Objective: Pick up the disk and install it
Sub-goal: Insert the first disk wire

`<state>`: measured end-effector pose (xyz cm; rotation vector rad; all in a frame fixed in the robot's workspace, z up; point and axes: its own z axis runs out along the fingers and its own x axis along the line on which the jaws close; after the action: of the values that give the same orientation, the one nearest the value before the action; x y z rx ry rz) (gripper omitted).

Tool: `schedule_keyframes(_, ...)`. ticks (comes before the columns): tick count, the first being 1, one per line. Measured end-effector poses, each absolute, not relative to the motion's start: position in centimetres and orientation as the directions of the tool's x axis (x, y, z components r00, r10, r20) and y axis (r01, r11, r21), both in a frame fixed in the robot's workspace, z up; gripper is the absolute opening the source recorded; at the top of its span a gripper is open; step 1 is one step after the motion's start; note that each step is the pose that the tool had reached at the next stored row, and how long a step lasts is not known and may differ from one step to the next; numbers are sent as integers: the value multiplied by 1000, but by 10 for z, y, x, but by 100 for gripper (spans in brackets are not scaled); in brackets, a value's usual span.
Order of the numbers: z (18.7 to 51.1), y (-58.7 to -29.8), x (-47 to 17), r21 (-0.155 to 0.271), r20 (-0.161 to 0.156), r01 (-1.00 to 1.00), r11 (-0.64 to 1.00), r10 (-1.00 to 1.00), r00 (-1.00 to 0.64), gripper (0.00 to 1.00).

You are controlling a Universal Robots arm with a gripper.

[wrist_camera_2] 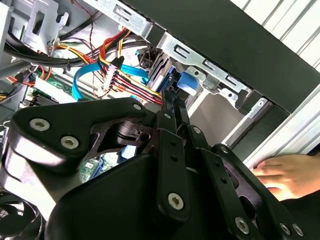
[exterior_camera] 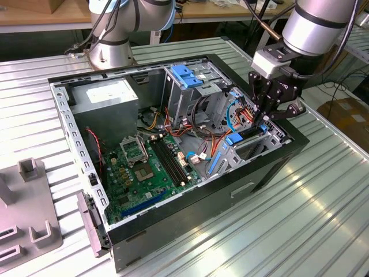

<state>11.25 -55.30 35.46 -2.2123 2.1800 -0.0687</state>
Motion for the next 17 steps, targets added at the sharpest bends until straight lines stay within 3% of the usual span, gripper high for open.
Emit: schedule_keyframes(17, 350, -553, 111, -56, 7, -998, -3, -1000, 3, 16)
